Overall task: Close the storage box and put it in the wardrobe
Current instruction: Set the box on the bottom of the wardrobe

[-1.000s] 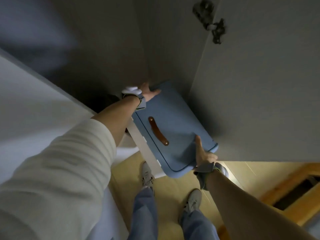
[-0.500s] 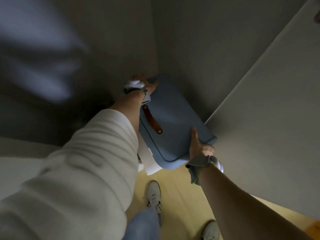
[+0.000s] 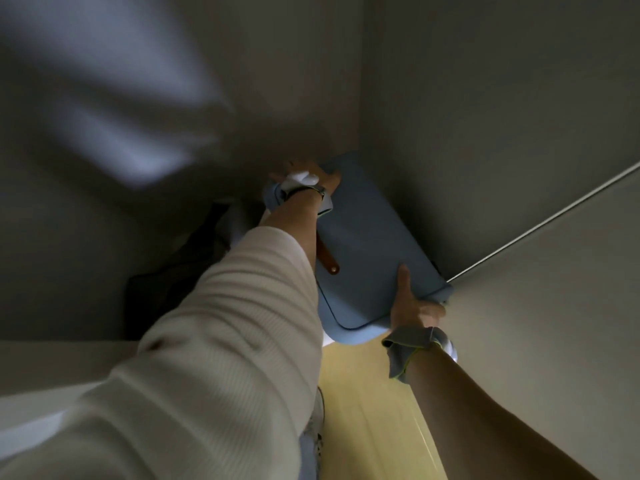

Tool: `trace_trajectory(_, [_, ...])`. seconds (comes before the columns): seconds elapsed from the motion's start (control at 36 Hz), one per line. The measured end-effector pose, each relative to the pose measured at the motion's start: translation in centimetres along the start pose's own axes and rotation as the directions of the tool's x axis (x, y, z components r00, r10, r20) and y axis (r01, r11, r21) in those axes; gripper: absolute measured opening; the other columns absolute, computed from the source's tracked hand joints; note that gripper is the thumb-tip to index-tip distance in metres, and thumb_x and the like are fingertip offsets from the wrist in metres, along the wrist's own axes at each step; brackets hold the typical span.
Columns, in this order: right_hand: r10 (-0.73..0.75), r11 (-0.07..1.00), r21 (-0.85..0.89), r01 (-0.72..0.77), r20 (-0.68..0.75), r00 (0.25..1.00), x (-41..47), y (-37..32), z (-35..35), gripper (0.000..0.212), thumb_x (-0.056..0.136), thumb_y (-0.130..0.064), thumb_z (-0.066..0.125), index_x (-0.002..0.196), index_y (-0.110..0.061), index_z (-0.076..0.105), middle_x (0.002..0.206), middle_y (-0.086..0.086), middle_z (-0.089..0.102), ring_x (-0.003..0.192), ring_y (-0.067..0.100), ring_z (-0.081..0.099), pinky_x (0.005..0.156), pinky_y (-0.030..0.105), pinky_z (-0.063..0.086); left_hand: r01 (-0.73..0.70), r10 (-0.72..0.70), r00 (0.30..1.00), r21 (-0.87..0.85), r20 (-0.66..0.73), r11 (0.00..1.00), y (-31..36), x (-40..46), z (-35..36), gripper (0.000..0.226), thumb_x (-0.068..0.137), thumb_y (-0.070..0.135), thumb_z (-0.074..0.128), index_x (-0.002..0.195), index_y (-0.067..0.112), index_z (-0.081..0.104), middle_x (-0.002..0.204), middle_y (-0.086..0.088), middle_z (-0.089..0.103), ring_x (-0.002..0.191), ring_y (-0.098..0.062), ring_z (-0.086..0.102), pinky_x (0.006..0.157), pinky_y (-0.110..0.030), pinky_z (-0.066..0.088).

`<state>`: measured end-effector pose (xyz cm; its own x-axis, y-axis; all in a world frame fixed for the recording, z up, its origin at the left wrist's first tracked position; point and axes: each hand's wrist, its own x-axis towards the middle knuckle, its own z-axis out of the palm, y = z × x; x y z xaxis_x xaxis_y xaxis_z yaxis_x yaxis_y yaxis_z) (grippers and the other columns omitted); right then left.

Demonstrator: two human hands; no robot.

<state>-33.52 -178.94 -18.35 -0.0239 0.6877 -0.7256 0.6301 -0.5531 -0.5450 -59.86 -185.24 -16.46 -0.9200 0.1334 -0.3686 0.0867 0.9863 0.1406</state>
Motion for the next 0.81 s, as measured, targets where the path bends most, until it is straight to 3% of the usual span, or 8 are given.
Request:
trace_trajectory(0.11, [-0.026, 1.0, 0.014, 0.026, 0.017, 1.0, 1.3, -0.6, 0.8, 0.097, 0.083, -0.064, 0.074, 0.147, -0.001, 0.038, 0.145, 0.018, 0.054, 0.131, 0.036, 0.055, 0.107, 0.037, 0.039, 0.032, -0.032, 0.999, -0.009, 0.039, 0.999, -0.5, 4.7, 2.6, 0.104, 0.082, 0.083, 0.041, 0.162, 0.017, 0.032, 0.169, -0.012, 0.026, 0.155, -0.037, 0.025, 0.124, -0.062, 0.015])
trace_trajectory(0.19, [-0.038, 0.998, 0.047, 0.037, 0.014, 0.999, 2.4, -1.0, 2.0, 0.099, 0.082, -0.063, 0.075, 0.15, -0.001, 0.04, 0.146, 0.018, 0.054, 0.132, 0.036, 0.055, 0.108, 0.038, 0.039, 0.076, -0.075, 0.997, -0.039, 0.016, 0.996, -0.8, 9.6, 5.1, 0.133, 0.052, 0.096, 0.026, 0.158, 0.017, 0.039, 0.164, -0.013, 0.036, 0.15, -0.039, 0.035, 0.121, -0.06, 0.025])
trace_trajectory(0.25, [-0.036, 0.997, 0.07, 0.035, 0.01, 0.999, 2.6, -1.1, 2.9, 0.104, 0.079, -0.064, 0.077, 0.152, -0.002, 0.037, 0.146, 0.017, 0.054, 0.132, 0.036, 0.055, 0.11, 0.038, 0.039, 0.073, -0.073, 0.997, -0.032, -0.006, 0.997, -1.2, 9.9, 5.3, 0.14, 0.046, 0.098, 0.021, 0.162, 0.02, 0.033, 0.167, -0.012, 0.031, 0.153, -0.039, 0.03, 0.122, -0.061, 0.022])
trace_trajectory(0.33, [-0.079, 0.995, 0.066, 0.079, -0.005, 0.997, 3.3, -1.0, 4.1, 0.108, 0.078, -0.063, 0.079, 0.157, -0.008, 0.028, 0.149, 0.016, 0.05, 0.135, 0.037, 0.052, 0.112, 0.037, 0.038, -0.006, 0.006, 1.0, -0.031, -0.015, 0.999, -1.9, 9.9, 5.3, 0.137, 0.054, 0.101, 0.022, 0.166, 0.022, 0.023, 0.171, -0.01, 0.023, 0.157, -0.037, 0.022, 0.123, -0.063, 0.017])
trace_trajectory(0.53, [-0.069, 0.997, -0.015, 0.07, 0.063, 0.996, 3.4, -2.4, 4.2, 0.094, 0.085, -0.062, 0.074, 0.15, -0.005, 0.038, 0.147, 0.015, 0.052, 0.132, 0.036, 0.053, 0.108, 0.036, 0.039, -0.002, -0.001, 0.999, -0.068, -0.042, 0.998, -1.5, 9.8, 4.3, 0.131, 0.063, 0.097, 0.021, 0.167, 0.018, 0.016, 0.173, -0.013, 0.015, 0.158, -0.038, 0.015, 0.126, -0.06, 0.011])
trace_trajectory(0.67, [0.004, 0.999, -0.038, 0.001, 0.123, 0.992, 3.3, -2.8, 3.5, 0.103, 0.079, -0.07, 0.073, 0.146, -0.001, 0.037, 0.142, 0.017, 0.053, 0.129, 0.039, 0.054, 0.109, 0.041, 0.044, 0.004, -0.012, 0.989, -0.059, -0.144, 0.998, 0.8, 5.0, 3.6, 0.085, 0.096, 0.066, 0.043, 0.161, 0.012, 0.034, 0.166, -0.022, 0.029, 0.154, -0.044, 0.024, 0.125, -0.062, 0.01])
trace_trajectory(0.72, [0.04, 0.999, 0.026, -0.045, 0.195, 0.98, 3.2, -2.6, 3.2, 0.11, 0.066, -0.076, 0.076, 0.14, -0.005, 0.036, 0.133, 0.013, 0.055, 0.117, 0.039, 0.059, 0.096, 0.053, 0.056, 0.004, -0.01, 0.993, -0.05, -0.118, 0.999, 0.9, 3.1, 3.6, 0.083, 0.1, 0.062, 0.044, 0.165, 0.015, 0.023, 0.172, -0.017, 0.018, 0.159, -0.038, 0.015, 0.128, -0.056, 0.006])
trace_trajectory(0.81, [0.121, 0.991, 0.027, -0.134, 0.278, 0.953, 5.6, -0.2, 2.2, 0.12, 0.049, -0.077, 0.078, 0.138, -0.006, 0.04, 0.119, 0.013, 0.063, 0.102, 0.034, 0.068, 0.076, 0.053, 0.063, 0.015, -0.025, 0.992, -0.077, -0.127, 0.997, 1.0, 0.1, 3.1, 0.079, 0.102, 0.054, 0.045, 0.167, 0.015, 0.019, 0.173, -0.012, 0.014, 0.16, -0.034, 0.011, 0.129, -0.052, 0.009])
